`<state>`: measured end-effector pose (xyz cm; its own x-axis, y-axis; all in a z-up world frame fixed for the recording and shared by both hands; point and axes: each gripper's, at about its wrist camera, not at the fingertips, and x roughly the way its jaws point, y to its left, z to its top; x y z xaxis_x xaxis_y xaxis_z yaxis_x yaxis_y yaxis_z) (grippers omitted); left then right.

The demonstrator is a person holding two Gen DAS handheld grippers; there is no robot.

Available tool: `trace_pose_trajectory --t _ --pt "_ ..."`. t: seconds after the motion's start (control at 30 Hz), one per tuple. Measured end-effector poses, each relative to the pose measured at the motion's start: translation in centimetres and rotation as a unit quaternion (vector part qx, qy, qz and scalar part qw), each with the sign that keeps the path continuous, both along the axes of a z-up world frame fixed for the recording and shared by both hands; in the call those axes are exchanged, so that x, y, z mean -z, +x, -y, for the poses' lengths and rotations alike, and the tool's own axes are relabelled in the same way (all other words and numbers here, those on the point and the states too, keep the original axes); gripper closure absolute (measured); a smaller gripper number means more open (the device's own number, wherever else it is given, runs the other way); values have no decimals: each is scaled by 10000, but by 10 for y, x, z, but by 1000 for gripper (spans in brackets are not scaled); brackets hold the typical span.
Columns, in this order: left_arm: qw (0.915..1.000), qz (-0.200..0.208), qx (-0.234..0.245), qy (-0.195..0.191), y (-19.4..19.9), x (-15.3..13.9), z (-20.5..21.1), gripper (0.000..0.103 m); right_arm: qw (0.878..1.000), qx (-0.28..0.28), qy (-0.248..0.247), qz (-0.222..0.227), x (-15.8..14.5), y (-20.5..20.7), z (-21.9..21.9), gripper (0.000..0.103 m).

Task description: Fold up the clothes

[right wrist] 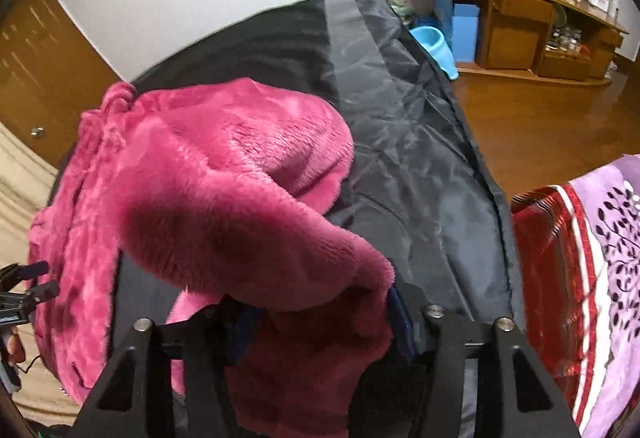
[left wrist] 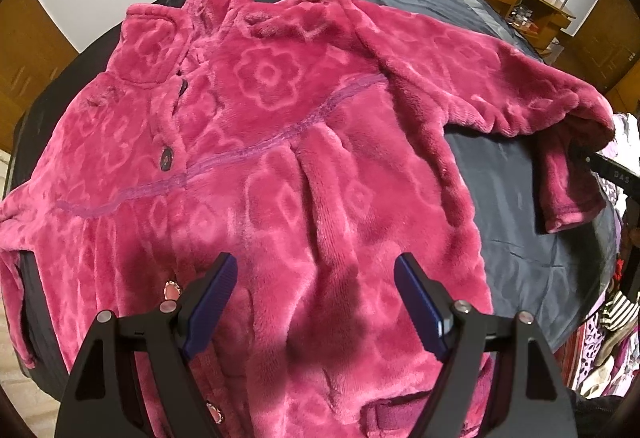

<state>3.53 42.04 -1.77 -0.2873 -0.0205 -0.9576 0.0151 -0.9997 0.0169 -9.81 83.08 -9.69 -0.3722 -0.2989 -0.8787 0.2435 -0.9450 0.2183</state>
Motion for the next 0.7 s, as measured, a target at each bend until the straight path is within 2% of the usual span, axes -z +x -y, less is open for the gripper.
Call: trace_pose_trajectory --t 0.1,0.2,0.3,0.43,0.53,0.6,0.63,0.7 --pt "10000 19 2 -4 -3 2 -2 19 9993 167 297 -159 -5 2 -3 83" --pt "10000 24 31 7 -8 3 -5 19 9934 406 866 -633 -26 9 -10 83" --pt "10000 31 69 28 -13 5 -10 19 9861 796 1048 -1012 -49 11 -25 83" --pt "9999 32 153 45 -19 6 -15 19 9613 1294 1579 -1850 -91 16 -37 83" --pt "9998 40 185 57 -22 7 -17 19 9400 1240 1998 -2470 -111 20 -17 83" --pt "9998 45 169 70 -24 7 -15 19 9335 1111 2132 -2660 -113 24 -4 83" --pt "9998 43 160 75 -24 7 -14 19 9351 975 2140 -2650 -110 26 3 83" --pt "9999 32 140 84 -26 6 -12 19 9481 725 1978 -2383 -95 29 12 83"
